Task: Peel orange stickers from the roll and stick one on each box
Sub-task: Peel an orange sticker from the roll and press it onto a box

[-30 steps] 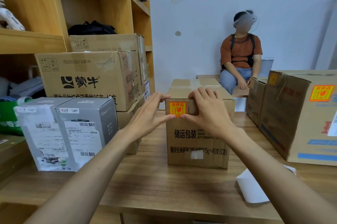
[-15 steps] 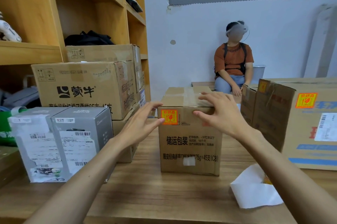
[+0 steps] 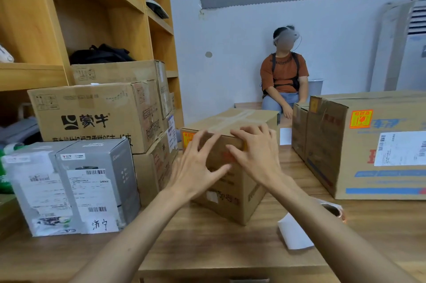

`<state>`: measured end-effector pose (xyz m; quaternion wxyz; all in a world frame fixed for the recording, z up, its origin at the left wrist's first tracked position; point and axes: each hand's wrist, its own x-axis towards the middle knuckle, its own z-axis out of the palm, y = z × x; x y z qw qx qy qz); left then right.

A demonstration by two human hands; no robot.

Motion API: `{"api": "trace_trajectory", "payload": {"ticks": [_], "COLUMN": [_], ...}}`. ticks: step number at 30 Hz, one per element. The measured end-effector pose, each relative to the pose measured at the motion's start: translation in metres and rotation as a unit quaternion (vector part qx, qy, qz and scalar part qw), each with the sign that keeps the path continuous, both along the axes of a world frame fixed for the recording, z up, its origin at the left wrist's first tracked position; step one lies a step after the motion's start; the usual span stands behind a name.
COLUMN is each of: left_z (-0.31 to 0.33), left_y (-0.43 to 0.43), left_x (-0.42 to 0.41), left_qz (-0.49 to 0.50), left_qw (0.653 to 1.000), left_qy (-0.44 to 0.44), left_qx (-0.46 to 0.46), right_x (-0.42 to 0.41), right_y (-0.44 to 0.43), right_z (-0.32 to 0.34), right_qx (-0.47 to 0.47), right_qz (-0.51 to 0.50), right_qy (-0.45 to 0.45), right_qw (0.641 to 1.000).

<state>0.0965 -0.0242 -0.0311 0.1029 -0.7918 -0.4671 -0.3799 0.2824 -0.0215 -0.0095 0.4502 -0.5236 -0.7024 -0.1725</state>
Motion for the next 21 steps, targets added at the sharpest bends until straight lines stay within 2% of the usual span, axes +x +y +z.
{"api": "trace_trajectory", "payload": {"ticks": [4,8,11,14,16,18,21], "left_z": [-0.003,0.002,0.006,0.010,0.011,0.009,-0.002], "left_y": [0.002,0.005,0.013,0.029,0.042,0.051,0.057], "left_x": [0.000,0.001,0.006,-0.004,-0.019,-0.037,-0.052], "left_qz": [0.023,0.029,0.019,-0.006,-0.014,-0.028,-0.042], "left_qw": [0.999,0.995,0.994,0.993,0.988,0.977,0.957], "left_qy": [-0.027,-0.058,-0.071,-0.082,-0.092,-0.135,-0.218], "left_qx": [-0.040,-0.071,-0.078,-0.089,-0.119,-0.162,-0.188], "right_x": [0.008,0.031,0.035,0.048,0.068,0.091,0.115], "right_y": [-0.008,-0.009,-0.006,0.000,0.006,0.015,0.032], "right_z": [0.008,0.012,0.012,0.012,0.011,0.006,-0.011], "right_qx": [-0.037,-0.108,-0.131,-0.118,-0.113,-0.127,-0.199], "right_qz": [0.075,0.175,0.211,0.197,0.168,0.123,0.073], "right_qy": [0.011,0.025,0.043,0.071,0.140,0.210,0.245], "right_qw": [0.996,0.978,0.968,0.971,0.969,0.961,0.946]}}
